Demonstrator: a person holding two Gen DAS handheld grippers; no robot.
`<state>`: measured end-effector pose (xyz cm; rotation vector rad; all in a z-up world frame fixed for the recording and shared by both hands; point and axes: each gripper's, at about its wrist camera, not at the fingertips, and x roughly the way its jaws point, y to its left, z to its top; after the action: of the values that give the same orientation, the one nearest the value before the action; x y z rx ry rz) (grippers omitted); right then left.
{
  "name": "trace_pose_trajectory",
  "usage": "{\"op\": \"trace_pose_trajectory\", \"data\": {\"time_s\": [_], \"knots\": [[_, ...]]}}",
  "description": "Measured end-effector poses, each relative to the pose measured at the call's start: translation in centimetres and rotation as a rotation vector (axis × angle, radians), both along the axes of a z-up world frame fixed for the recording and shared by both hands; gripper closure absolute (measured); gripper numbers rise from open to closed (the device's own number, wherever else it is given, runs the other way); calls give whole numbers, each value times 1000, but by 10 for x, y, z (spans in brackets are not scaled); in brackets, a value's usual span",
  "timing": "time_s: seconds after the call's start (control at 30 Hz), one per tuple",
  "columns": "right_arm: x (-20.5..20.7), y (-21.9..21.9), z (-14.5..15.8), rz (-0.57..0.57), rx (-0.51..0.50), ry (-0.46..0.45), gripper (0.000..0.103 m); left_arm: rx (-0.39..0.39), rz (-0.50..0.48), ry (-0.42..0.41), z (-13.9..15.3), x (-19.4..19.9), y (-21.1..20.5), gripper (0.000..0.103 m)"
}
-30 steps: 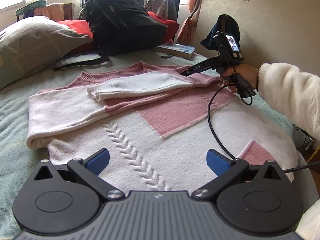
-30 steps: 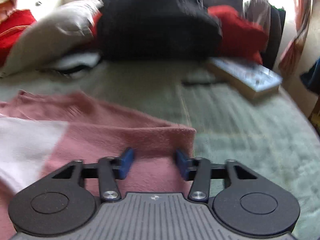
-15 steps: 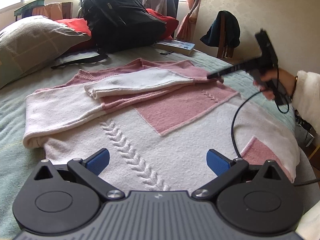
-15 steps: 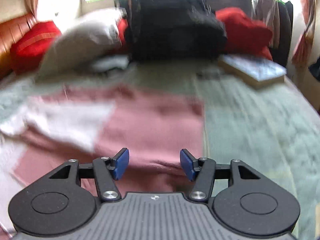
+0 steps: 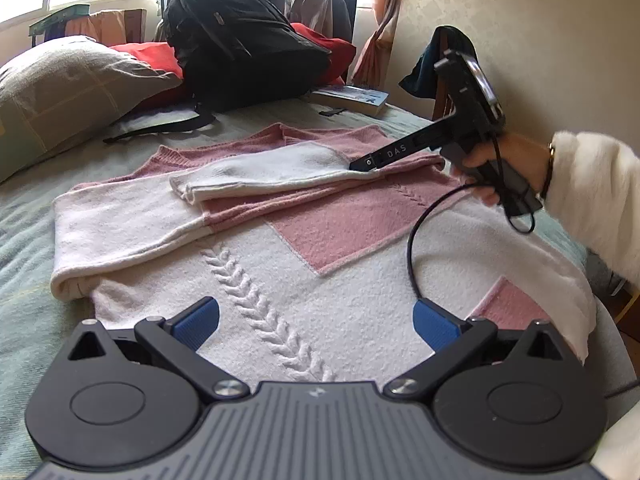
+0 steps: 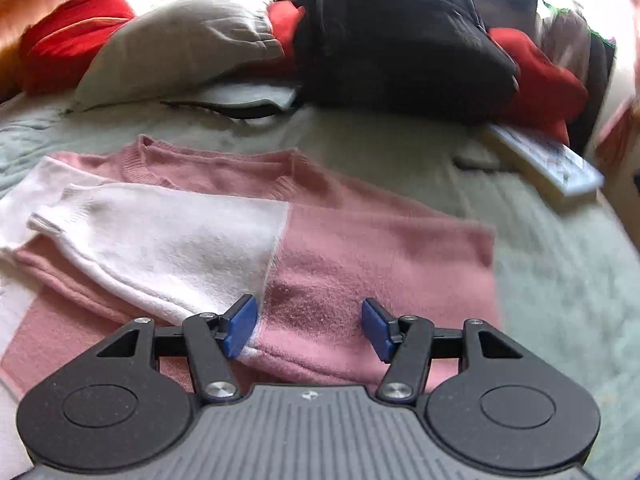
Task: Fold clothes
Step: 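Withdraw the right gripper up from the folded sleeve, then move both open grippers to the sweater hem, one at each side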
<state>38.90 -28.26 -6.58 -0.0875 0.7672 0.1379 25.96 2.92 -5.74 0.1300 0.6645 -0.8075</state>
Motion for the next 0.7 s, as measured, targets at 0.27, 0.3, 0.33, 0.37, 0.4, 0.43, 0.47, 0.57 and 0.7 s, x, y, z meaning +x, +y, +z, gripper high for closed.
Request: {"op": "trace_pose_trajectory", "data": {"time_s": [0.27, 0.3, 0.33, 0.37, 0.4, 0.43, 0.47, 0.57, 0.7], "knots": [[-105, -35, 39, -15, 67, -36, 30, 42, 12, -8, 11, -9, -10, 1], [-123, -39, 41, -6, 81, -38, 28, 49, 17, -5, 14, -12, -14, 1], [-139, -40, 41, 3, 88, -37, 27, 53, 24, -4, 17, -16, -18, 1], [-153, -39, 38, 12, 85, -35, 26, 56, 26, 5, 20, -21, -21, 1], [-166, -38, 34, 21, 79, -34, 24, 60, 25, 20, 22, -26, -24, 1], [-180, -37, 31, 30, 73, -32, 24, 63, 23, 35, 24, -32, -28, 1], [-192, -34, 26, 39, 65, -29, 23, 71, 21, 51, 26, -37, -31, 1], [-223, -19, 9, 52, 26, -43, 23, 107, 22, 87, 27, -60, -41, 1], [-256, -15, -9, 53, 127, -76, 13, 137, 42, 144, 15, -85, -48, 1]]}}
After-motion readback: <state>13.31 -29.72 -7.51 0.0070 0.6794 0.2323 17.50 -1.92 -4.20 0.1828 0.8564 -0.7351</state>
